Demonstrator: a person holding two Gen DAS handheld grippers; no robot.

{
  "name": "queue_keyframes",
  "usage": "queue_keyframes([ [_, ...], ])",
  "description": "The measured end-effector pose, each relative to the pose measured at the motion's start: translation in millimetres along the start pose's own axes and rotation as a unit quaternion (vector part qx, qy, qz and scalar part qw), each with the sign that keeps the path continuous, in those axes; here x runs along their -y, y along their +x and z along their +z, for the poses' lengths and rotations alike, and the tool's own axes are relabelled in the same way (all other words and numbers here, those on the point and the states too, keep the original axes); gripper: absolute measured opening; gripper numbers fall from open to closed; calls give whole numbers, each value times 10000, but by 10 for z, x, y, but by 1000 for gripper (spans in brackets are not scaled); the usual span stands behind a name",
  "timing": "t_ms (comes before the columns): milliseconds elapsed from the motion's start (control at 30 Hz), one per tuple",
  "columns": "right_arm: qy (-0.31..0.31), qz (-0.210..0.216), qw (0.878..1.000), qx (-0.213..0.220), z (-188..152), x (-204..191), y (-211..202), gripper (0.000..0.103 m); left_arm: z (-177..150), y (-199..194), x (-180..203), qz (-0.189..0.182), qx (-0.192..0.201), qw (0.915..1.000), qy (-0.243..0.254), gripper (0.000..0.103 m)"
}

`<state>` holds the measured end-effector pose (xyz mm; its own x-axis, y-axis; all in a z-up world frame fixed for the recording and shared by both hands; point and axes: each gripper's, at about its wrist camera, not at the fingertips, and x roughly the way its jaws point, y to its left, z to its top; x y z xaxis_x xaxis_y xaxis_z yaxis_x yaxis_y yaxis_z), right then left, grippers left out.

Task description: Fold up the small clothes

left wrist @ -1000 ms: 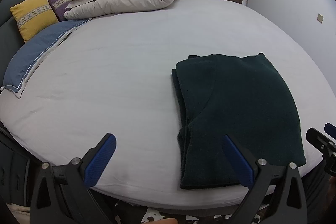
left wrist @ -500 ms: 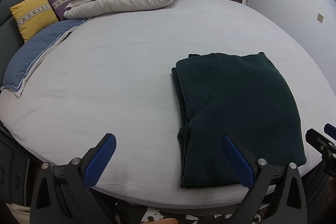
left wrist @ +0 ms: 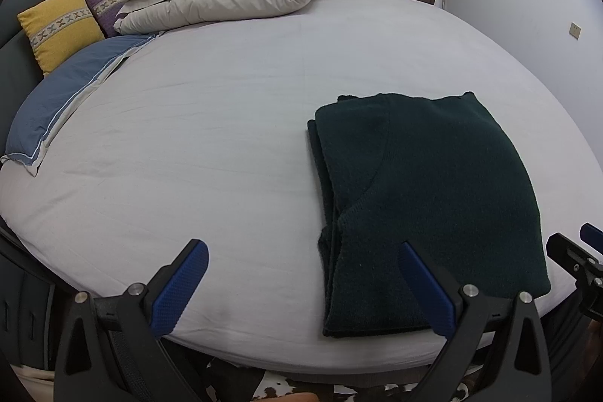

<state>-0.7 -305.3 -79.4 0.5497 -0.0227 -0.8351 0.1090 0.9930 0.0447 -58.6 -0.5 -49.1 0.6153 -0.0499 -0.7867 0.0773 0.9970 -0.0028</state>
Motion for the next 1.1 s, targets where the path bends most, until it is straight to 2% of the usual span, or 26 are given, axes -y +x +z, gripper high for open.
queue_keyframes([
  [1100,5,38,10000,-64,-38,-5,35,103,-30,12,-51,-30,-23,10000,36,103],
])
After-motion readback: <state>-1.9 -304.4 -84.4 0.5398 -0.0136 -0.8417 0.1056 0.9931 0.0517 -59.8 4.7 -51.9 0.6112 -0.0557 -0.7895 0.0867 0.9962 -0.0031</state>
